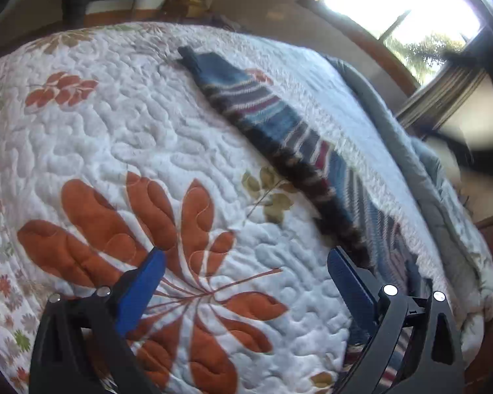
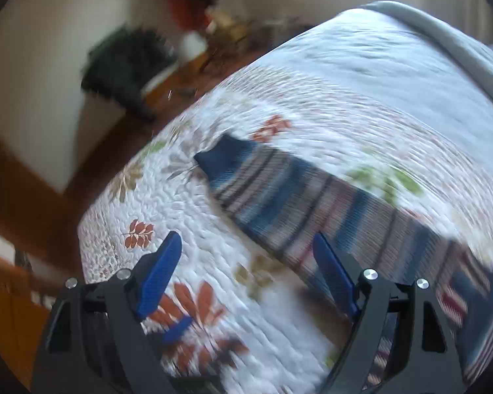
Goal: Fold small clothes
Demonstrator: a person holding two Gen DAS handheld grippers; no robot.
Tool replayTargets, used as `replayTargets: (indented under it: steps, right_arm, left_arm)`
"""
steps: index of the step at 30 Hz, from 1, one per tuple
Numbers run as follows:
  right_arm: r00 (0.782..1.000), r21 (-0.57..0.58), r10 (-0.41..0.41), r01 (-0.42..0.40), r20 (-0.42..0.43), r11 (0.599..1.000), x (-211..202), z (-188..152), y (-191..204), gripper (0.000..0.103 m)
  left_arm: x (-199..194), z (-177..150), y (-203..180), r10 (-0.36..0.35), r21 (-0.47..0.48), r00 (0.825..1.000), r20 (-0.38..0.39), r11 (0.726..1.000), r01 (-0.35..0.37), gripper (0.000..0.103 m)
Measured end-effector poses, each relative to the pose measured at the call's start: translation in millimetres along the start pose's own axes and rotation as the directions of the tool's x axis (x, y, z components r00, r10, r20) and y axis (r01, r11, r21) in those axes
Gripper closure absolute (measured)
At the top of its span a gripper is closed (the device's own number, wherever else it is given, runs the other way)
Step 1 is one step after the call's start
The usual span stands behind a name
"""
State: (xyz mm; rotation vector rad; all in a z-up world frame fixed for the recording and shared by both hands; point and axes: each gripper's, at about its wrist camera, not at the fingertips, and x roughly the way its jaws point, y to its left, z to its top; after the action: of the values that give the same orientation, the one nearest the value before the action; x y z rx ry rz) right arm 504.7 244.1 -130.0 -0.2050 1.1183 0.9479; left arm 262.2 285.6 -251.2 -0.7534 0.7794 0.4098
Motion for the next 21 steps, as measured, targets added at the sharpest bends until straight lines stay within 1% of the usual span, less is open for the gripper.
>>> replayTargets:
  steps: [1, 3, 4, 6, 7, 9, 11, 12, 15, 16, 17, 18, 19, 20, 21]
  right_arm:
    - [0.999, -0.059, -0.023, 0.021, -0.039, 0.998, 32, 20, 24, 0.028]
    - [0.993, -0.139, -0.068, 0.054, -0.100, 0.989, 78, 39, 58, 0.035]
    - [0.986, -0.183, -0.101, 0.076, -0.131, 0.980, 105, 47, 73, 0.035]
    - [0.971, -0.264, -0.184, 0.139, -0.155, 0.954, 154, 58, 97, 0.035]
    - [0.964, -0.283, -0.210, 0.159, -0.161, 0.946, 171, 62, 103, 0.035]
    - [0.954, -0.302, -0.249, 0.191, -0.169, 0.934, 198, 65, 106, 0.037]
    - [0.934, -0.342, -0.325, 0.259, -0.150, 0.903, 223, 68, 109, 0.038]
    - [0.929, -0.351, -0.342, 0.277, -0.139, 0.895, 230, 69, 110, 0.038]
    - [0.925, -0.342, -0.353, 0.289, -0.142, 0.894, 243, 72, 107, 0.037]
    - [0.923, -0.339, -0.360, 0.297, -0.138, 0.893, 246, 72, 105, 0.039]
    - [0.924, -0.335, -0.358, 0.297, -0.135, 0.894, 248, 73, 103, 0.045]
    - [0.926, -0.323, -0.355, 0.300, -0.128, 0.898, 245, 74, 98, 0.073]
    - [0.932, -0.305, -0.338, 0.286, -0.131, 0.908, 242, 76, 94, 0.093]
    - [0.938, -0.286, -0.324, 0.278, -0.125, 0.917, 236, 78, 92, 0.093]
    - [0.947, -0.262, -0.308, 0.275, -0.093, 0.925, 221, 79, 86, 0.093]
  left_arm:
    - [5, 1, -2, 0.024, 0.049, 1.000, -0.017, 0.999, -0.023, 0.004]
    - [6, 2, -4, 0.054, 0.107, 0.998, -0.022, 0.993, -0.052, 0.004]
    - [7, 1, -5, 0.060, 0.129, 0.998, -0.029, 0.990, -0.055, 0.004]
    - [8, -2, -6, 0.059, 0.156, 0.998, -0.033, 0.986, -0.054, 0.004]
    - [10, -3, -6, 0.060, 0.170, 0.997, -0.039, 0.984, -0.052, 0.004]
    - [11, -1, -7, 0.055, 0.190, 0.997, -0.053, 0.981, -0.044, 0.004]
    - [9, 1, -5, 0.031, 0.196, 0.997, -0.071, 0.981, -0.016, 0.004]
    - [10, 3, -3, 0.019, 0.190, 0.997, -0.075, 0.982, -0.005, 0.004]
    - [11, 6, -1, 0.000, 0.178, 0.996, -0.086, 0.984, 0.015, 0.004]
    - [11, 7, -1, -0.003, 0.175, 0.996, -0.086, 0.984, 0.018, 0.004]
    - [12, 7, -1, -0.004, 0.173, 0.996, -0.087, 0.985, 0.019, 0.004]
    - [11, 7, 0, -0.006, 0.172, 0.996, -0.087, 0.985, 0.021, 0.004]
    - [12, 7, 0, -0.007, 0.171, 0.996, -0.087, 0.985, 0.022, 0.004]
    - [11, 7, 0, -0.008, 0.173, 0.996, -0.087, 0.985, 0.023, 0.004]
    - [11, 7, 0, -0.010, 0.174, 0.996, -0.086, 0.984, 0.025, 0.004]
